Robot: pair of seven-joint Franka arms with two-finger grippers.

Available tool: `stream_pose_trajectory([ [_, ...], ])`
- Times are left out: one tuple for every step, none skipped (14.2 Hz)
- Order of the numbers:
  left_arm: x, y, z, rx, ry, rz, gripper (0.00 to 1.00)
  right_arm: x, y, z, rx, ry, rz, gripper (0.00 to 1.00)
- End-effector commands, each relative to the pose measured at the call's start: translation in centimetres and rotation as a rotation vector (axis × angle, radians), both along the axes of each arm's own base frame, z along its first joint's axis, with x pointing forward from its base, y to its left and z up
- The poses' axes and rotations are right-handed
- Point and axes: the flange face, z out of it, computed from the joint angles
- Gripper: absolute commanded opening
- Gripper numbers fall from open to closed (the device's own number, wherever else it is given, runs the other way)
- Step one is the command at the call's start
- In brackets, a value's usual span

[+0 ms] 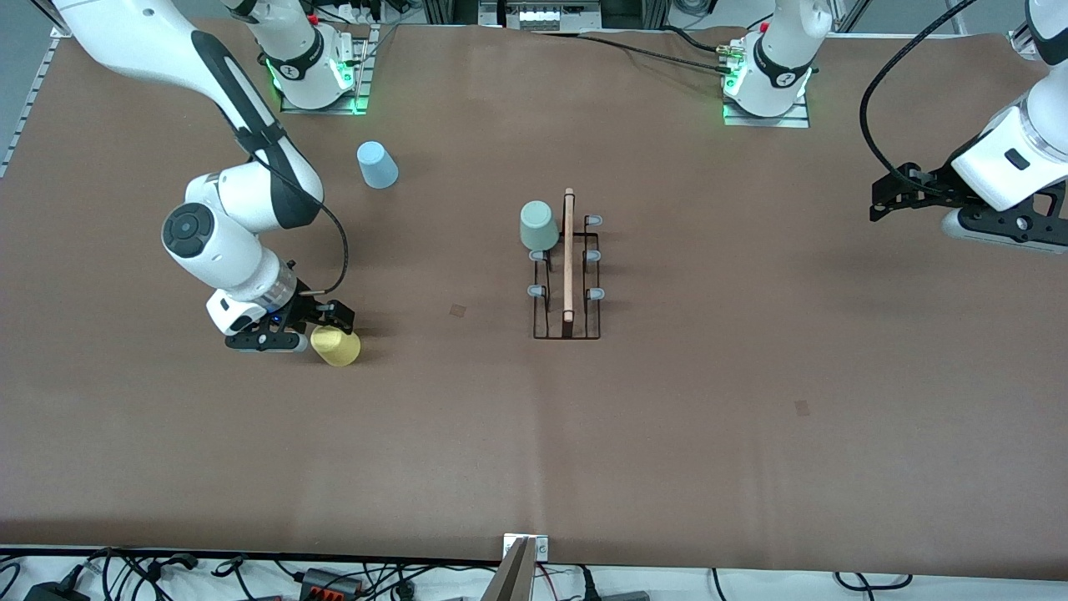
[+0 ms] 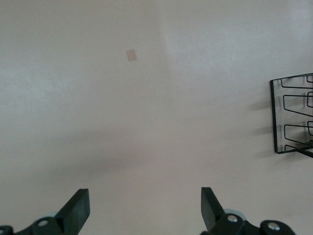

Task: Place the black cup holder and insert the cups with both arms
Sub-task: 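Move the right gripper down and grasp the yellow cup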

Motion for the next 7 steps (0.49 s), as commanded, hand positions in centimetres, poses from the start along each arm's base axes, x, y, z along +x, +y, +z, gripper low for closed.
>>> stream_pose_trajectory([
  [-0.5,0.2,0.4,0.014,0.001,0.004,1.00,0.0,0.0,-1.3,0.009,-0.013,0.017,1.00],
  [-0.4,0.1,0.6,0.014,-0.003,0.003,1.00,0.2,-0.4,-1.9,0.012,-0.023,0.010,1.00],
  [-0.3,0.1,0.7,0.014,-0.005,0.003,1.00,0.3,-1.0,-2.6,0.010,-0.034,0.000,1.00],
  [-0.2,0.0,0.6,0.013,-0.003,0.005,1.00,0.5,-1.4,-3.1,0.010,-0.050,-0.004,1.00],
  [-0.2,0.0,0.6,0.013,-0.003,0.003,1.00,0.7,-2.0,-3.7,0.001,-0.069,0.008,1.00],
  [-0.2,0.0,0.6,0.013,-0.003,0.003,1.00,0.9,-2.3,-4.2,-0.005,-0.083,0.013,1.00],
  [-0.2,0.0,0.6,0.013,-0.003,0.003,1.00,0.9,-2.4,-4.6,-0.003,-0.091,0.012,1.00],
])
